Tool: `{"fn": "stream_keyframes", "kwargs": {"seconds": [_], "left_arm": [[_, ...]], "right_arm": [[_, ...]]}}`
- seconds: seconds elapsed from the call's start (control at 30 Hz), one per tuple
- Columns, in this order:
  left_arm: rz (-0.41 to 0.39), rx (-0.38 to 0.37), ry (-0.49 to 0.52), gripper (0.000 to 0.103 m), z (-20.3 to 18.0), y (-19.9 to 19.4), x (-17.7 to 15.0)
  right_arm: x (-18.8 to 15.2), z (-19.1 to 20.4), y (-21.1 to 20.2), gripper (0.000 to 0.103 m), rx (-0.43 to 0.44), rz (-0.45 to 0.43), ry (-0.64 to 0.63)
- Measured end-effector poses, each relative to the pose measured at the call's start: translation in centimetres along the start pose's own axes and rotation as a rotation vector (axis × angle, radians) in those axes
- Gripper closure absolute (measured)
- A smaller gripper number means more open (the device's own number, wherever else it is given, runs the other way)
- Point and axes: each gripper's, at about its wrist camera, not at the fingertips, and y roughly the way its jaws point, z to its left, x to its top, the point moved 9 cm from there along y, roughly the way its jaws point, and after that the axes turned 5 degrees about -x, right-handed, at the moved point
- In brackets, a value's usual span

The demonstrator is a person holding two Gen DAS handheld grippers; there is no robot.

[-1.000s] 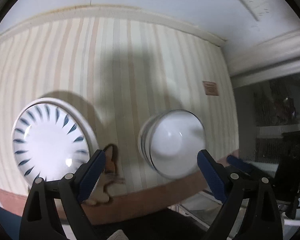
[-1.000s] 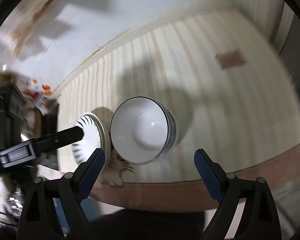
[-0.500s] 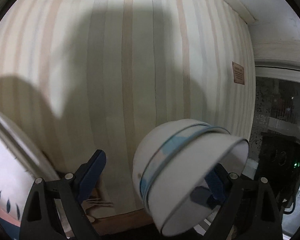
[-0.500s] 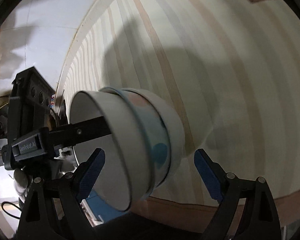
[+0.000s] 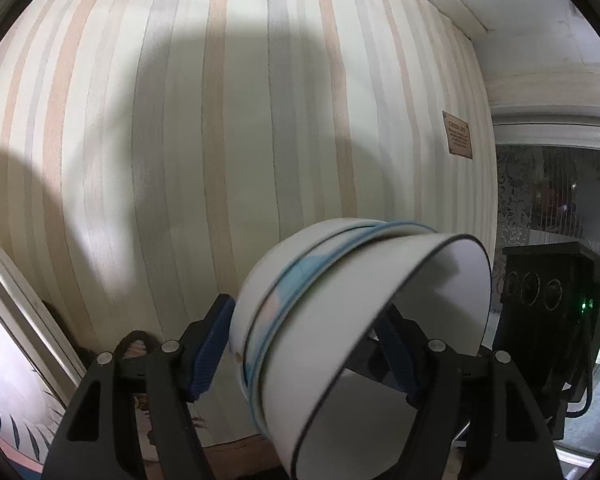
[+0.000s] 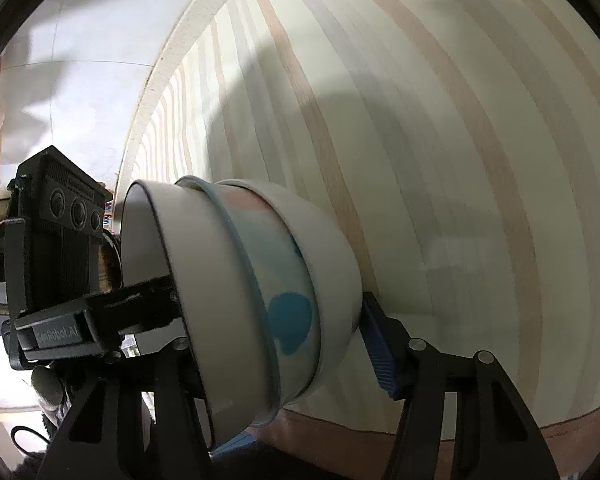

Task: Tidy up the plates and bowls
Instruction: 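Grasp the stacked bowls with both grippers and lift them, then carry the bowl stack over the blue-leaf plate with both grippers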

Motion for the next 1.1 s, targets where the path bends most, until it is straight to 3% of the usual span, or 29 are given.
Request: {"fn": "stream_keyframes", "kwargs": {"seconds": [0.43,0.77,1.1], "left_arm": [[-0.097,0.002,-0.023,0.035,-0.5,-2.7,-0.1],[-0.171,0.02,-0.045,0.035,1.3,-9.2,-1.2],[-0.238,0.038,-0.101,0.035,7.9,-16.0,-2.8]], "right_arm": [[0.9,2.0,-1.8,0.042,-0.007,-0.012,-0.104],[-0.1,8.7,-2.3,0.042,0.011,0.027,-0.197],[-2.4,16.9,1.6,0.042,0.038,0.066,-0.286]]}}
